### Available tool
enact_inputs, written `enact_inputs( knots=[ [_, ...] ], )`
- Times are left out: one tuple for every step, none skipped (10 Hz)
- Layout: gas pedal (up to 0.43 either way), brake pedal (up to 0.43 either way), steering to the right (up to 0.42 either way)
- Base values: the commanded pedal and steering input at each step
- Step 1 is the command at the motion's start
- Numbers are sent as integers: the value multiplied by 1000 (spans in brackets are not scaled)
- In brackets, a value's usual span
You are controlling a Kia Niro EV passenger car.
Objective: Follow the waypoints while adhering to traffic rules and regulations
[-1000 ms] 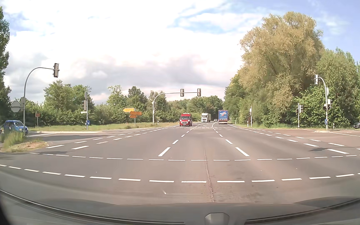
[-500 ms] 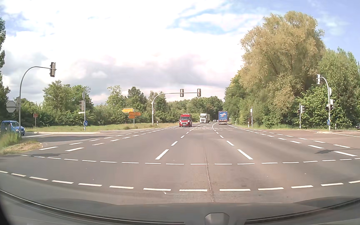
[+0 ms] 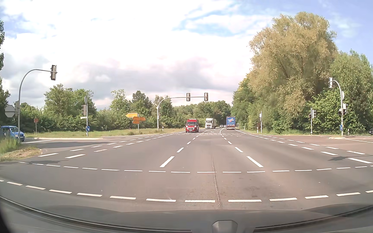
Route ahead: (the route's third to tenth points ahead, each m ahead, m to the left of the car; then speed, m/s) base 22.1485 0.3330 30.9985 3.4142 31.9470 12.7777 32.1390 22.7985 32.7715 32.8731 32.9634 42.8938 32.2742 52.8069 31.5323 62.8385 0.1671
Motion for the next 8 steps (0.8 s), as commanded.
enact_inputs(
  knots=[
    [0,232,9],
    [0,232,9],
    [0,232,9],
    [0,232,9],
    [0,232,9],
    [0,232,9],
    [0,232,9],
    [0,232,9]
  ],
)
